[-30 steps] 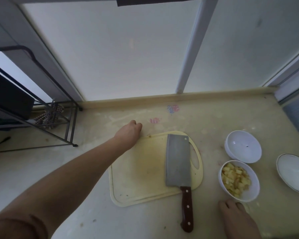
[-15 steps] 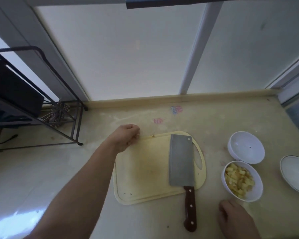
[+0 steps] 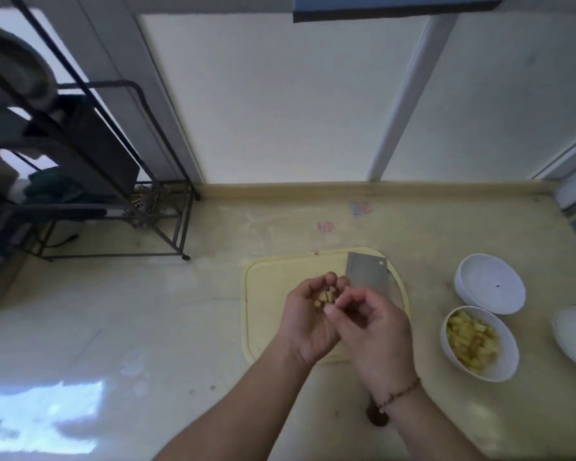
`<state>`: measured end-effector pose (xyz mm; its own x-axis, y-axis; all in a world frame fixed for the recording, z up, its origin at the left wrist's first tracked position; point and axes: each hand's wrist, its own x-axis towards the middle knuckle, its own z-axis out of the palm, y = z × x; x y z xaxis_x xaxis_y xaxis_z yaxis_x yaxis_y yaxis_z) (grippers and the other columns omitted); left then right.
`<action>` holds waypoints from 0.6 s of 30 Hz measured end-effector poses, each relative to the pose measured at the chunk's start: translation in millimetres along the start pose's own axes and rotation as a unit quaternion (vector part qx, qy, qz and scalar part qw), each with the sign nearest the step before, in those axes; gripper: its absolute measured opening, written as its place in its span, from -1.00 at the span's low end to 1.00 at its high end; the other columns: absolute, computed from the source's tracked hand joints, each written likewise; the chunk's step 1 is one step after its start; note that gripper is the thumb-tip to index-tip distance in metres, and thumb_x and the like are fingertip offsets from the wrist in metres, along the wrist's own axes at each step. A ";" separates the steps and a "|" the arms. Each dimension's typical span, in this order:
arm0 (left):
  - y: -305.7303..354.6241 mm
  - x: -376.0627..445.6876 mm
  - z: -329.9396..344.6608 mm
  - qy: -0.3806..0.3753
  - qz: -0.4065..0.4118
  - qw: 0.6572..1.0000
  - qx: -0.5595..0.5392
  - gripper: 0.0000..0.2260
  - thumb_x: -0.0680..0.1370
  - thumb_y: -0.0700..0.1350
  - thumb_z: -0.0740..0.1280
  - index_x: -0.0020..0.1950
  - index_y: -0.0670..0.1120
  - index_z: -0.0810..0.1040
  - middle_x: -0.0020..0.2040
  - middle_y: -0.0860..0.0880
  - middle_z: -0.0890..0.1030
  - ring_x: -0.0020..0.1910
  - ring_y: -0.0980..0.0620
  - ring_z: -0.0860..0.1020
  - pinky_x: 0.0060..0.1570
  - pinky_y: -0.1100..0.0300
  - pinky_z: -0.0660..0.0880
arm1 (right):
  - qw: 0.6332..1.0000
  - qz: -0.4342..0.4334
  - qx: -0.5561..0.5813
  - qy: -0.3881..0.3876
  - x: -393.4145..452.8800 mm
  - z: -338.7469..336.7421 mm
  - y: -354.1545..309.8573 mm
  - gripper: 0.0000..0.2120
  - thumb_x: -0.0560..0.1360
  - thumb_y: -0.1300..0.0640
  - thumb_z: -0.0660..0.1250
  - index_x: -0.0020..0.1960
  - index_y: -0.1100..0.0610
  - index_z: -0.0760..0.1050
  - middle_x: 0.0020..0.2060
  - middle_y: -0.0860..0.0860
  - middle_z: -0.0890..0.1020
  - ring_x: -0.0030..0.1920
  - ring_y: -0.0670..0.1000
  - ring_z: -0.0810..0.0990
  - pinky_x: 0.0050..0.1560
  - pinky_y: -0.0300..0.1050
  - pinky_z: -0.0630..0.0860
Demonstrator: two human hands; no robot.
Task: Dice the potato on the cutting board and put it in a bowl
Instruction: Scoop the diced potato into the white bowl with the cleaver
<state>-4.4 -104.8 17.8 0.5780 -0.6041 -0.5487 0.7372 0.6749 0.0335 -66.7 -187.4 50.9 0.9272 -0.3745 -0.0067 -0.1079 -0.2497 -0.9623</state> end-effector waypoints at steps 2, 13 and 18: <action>-0.8 -14.3 3.9 0.000 0.027 1.000 0.003 -0.79 0.55 -0.20 0.11 -0.25 -0.17 0.43 -0.30 -0.12 0.46 -0.37 -0.05 0.49 -0.20 0.14 0.53 | 0.999 -0.015 0.022 -0.019 -6.1 -0.8 -1.7 -0.72 0.38 0.40 0.47 -0.26 0.02 0.56 -0.22 -0.04 0.70 -0.17 -0.11 0.68 -0.10 -0.33 0.56; 2.8 -119.9 -13.1 -0.021 0.212 0.976 -0.042 -0.62 0.63 -0.11 0.09 0.22 -0.28 0.61 0.26 -0.21 0.59 0.39 -0.13 0.46 0.47 0.01 0.29 | 0.960 -0.203 0.117 -0.151 -56.5 38.9 -56.4 -0.69 0.54 0.05 0.20 0.20 0.13 0.54 0.12 0.05 0.64 0.21 -0.04 0.59 0.23 -0.15 0.52; 14.8 -185.3 -63.2 0.019 0.214 0.973 0.091 -0.74 0.65 -0.10 0.16 0.06 -0.22 0.59 0.00 -0.17 0.63 0.01 -0.10 0.63 0.01 0.09 0.58 | 0.914 -0.326 -0.028 -0.242 -106.1 72.7 -54.6 -0.75 0.50 0.09 0.26 0.08 0.15 0.61 0.13 -0.04 0.62 0.22 -0.15 0.53 0.26 -0.28 0.45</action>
<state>-122.7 43.9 67.2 0.8339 -0.2662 -0.4835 0.4844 0.7729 0.4099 -133.2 -69.1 84.4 0.8496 0.3050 0.4304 0.5181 -0.3291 -0.7895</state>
